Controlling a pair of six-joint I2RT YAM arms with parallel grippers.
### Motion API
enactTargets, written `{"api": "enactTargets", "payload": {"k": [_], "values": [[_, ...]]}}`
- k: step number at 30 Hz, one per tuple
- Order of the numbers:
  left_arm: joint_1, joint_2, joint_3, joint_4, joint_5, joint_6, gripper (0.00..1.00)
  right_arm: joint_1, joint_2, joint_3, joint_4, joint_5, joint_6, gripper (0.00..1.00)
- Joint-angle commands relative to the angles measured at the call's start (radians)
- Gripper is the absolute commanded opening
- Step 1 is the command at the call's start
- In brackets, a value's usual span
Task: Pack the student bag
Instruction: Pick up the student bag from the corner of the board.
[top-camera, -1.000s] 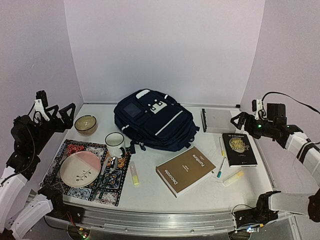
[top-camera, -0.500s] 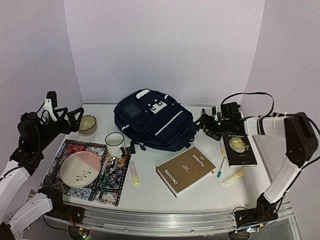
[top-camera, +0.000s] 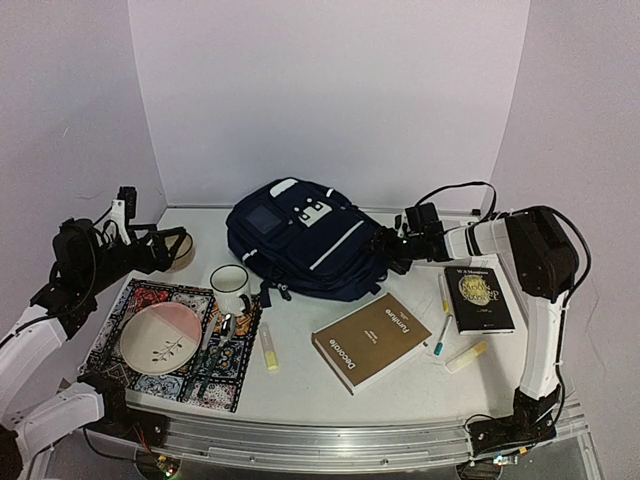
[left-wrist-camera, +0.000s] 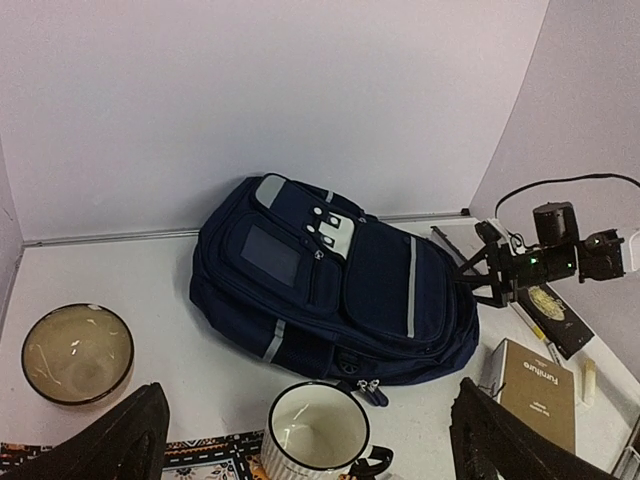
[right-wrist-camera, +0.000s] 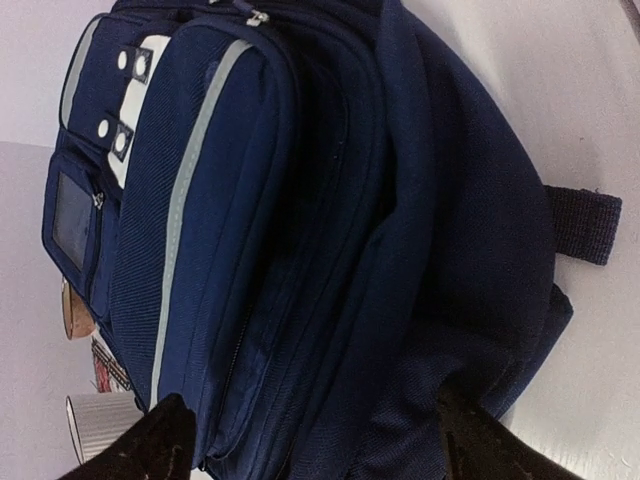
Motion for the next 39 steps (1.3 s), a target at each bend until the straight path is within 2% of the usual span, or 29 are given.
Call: {"api": "enactTargets", "payload": {"k": [1, 6, 7, 8, 13, 20, 29, 39], "values": [[-0.004, 0.026, 0.054, 0.029, 0.055, 0.011, 0.99, 0.003, 0.058, 0.063, -0.022, -0.028, 0.007, 0.65], [-0.004, 0.063, 0.075, 0.021, 0.08, -0.023, 0.99, 0.004, 0.003, 0.081, -0.023, -0.041, 0.001, 0.1], [-0.005, 0.076, 0.086, 0.013, 0.085, -0.03, 0.99, 0.005, -0.012, 0.085, -0.024, -0.039, -0.001, 0.02], [-0.005, 0.091, 0.099, 0.006, 0.092, -0.032, 0.99, 0.004, -0.029, 0.091, -0.026, -0.039, -0.004, 0.0], [-0.005, 0.169, 0.157, -0.035, 0.137, -0.075, 0.99, 0.004, -0.118, 0.119, -0.032, -0.039, -0.016, 0.0], [-0.027, 0.292, 0.21, -0.067, 0.186, -0.141, 0.94, 0.004, -0.254, 0.133, -0.03, -0.028, -0.026, 0.0], [-0.171, 0.475, 0.315, -0.078, 0.118, -0.214, 0.91, 0.005, -0.439, 0.109, -0.019, 0.048, -0.048, 0.0], [-0.394, 0.671, 0.427, -0.078, -0.02, -0.25, 0.89, 0.004, -0.593, 0.008, -0.021, 0.088, -0.066, 0.0]]}}
